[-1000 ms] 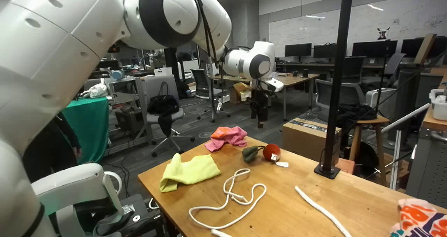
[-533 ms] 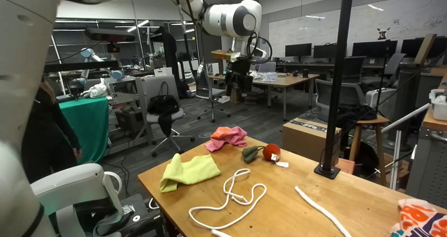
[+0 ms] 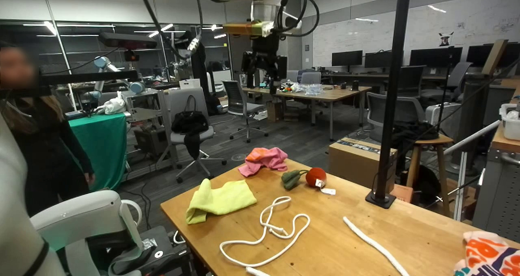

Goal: Separate the things on the heap

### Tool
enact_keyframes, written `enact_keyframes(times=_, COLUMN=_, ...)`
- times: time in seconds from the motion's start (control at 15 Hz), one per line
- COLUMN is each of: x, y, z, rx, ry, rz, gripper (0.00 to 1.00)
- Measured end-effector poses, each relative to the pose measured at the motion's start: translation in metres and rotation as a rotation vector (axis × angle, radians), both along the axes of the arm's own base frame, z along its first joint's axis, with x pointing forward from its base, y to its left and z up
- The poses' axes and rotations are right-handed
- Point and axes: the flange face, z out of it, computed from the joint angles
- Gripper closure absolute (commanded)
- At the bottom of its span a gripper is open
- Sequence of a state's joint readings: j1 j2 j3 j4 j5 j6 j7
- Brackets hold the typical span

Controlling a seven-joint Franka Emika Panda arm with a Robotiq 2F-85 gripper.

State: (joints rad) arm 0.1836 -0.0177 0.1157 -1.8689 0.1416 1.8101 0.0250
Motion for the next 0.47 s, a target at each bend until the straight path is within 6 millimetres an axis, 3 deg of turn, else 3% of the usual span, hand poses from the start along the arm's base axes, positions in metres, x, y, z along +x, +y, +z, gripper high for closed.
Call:
enact_keyframes(times=0.2, x=-0.029, y=-0.036, z=0.02, rx=0.077, ry=-0.123, rz=-0.02, gripper=0.0)
enact_keyframes(times=0.47, x=-0.068, y=-0.083, z=0.018, rx=0.189, ry=-0.253, rz=-0.031, gripper=0.0)
